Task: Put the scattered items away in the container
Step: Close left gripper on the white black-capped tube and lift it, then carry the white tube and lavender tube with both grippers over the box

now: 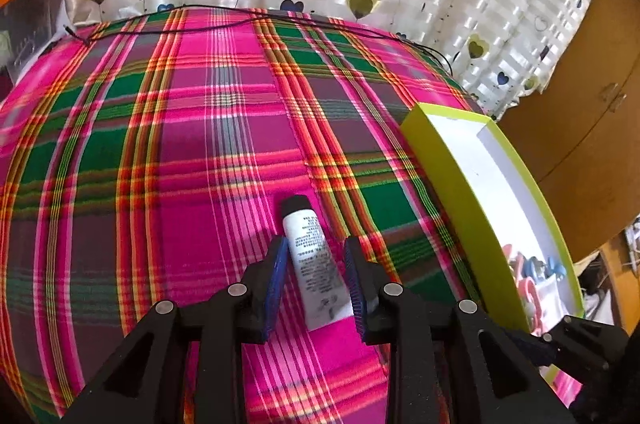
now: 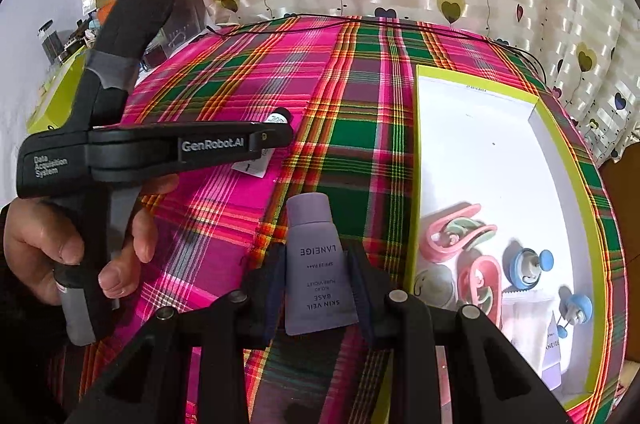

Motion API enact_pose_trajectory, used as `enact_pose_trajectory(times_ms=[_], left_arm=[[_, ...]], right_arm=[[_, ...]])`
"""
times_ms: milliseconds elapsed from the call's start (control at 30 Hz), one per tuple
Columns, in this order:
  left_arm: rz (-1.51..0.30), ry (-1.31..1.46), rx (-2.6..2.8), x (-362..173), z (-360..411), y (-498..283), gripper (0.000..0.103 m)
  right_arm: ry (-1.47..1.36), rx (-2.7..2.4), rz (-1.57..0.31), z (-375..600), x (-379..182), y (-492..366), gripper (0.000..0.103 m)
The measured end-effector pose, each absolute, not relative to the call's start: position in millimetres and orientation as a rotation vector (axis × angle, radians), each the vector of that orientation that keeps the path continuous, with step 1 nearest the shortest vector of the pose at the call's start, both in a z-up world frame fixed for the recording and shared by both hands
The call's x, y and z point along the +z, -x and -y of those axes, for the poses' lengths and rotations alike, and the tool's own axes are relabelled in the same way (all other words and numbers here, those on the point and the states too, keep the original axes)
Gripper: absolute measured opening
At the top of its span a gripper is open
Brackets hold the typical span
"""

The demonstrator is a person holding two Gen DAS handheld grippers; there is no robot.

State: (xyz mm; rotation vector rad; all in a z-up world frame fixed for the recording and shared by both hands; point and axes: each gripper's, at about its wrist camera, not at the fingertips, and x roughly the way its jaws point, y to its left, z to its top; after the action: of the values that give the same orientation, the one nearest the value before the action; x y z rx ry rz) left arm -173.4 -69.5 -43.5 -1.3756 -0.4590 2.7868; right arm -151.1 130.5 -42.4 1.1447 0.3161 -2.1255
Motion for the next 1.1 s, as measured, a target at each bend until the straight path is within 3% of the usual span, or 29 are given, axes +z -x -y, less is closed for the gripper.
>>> enact_pose_trajectory(times_ms=[467,567,1100], left_arm=[[0.170,1.361,2.857,-45,52,181,0.030],[0.124,1.359,2.874,-45,50,179,0.025],[0.110,1.356,2.870,-43,50,163,0.022]], right_arm=[[-1.134,-2.150,-0.284,-137,-40,151,0.032],[-1.131,-2.157,-0.279,-139,-39,151,0.032],[-1.102,-2.187,-0.265,-142,-28,147,0.032]])
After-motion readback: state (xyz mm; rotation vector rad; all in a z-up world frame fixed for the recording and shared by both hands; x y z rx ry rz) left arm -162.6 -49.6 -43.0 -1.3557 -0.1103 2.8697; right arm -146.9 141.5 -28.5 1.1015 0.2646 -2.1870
